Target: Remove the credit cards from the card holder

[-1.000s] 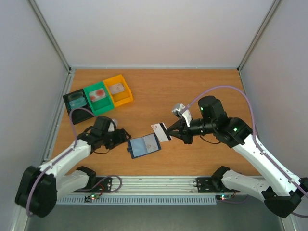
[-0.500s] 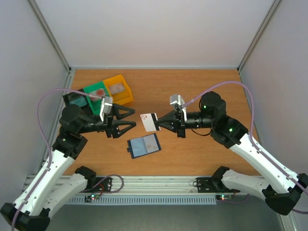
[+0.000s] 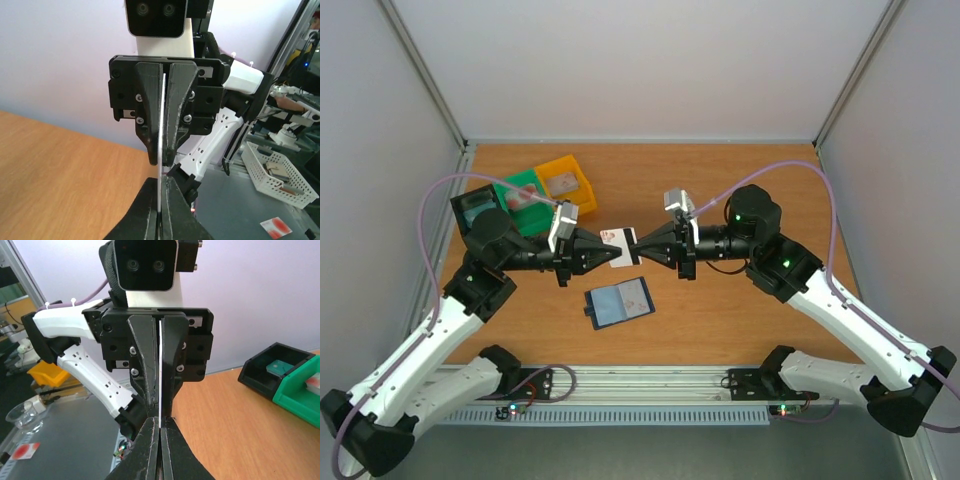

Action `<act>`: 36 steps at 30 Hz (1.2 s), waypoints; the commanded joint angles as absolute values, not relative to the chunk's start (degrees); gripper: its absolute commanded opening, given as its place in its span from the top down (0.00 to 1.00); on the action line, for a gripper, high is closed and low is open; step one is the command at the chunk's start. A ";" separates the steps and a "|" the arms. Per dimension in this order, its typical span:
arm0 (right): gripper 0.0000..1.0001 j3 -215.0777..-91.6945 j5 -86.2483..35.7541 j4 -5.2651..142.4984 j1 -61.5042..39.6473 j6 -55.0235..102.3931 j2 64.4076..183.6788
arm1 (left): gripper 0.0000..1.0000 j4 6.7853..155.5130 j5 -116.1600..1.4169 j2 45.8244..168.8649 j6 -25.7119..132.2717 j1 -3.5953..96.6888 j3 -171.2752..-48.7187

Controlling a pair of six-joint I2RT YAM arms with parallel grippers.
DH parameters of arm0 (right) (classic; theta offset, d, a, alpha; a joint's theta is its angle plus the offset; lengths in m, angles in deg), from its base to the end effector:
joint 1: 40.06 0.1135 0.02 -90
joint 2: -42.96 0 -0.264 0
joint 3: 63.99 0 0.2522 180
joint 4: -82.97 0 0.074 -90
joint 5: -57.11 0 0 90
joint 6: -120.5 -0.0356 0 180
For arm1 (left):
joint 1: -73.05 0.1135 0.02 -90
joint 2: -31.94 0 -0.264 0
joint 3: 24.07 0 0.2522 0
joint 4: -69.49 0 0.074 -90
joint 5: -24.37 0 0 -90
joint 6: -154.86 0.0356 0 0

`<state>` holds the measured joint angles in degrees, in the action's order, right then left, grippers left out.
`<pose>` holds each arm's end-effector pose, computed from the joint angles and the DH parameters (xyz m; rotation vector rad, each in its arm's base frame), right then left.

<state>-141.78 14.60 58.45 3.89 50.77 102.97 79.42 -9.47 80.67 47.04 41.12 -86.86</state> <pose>0.1442 0.1754 0.4077 -1.4070 1.0425 0.9996 0.1406 -0.1225 0.3800 1.0276 1.3694 -1.3903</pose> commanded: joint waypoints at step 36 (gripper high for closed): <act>0.02 -136.90 -21.29 39.99 2.61 56.37 86.06 | 1.00 91.39 -75.91 77.46 176.56 38.52 -79.66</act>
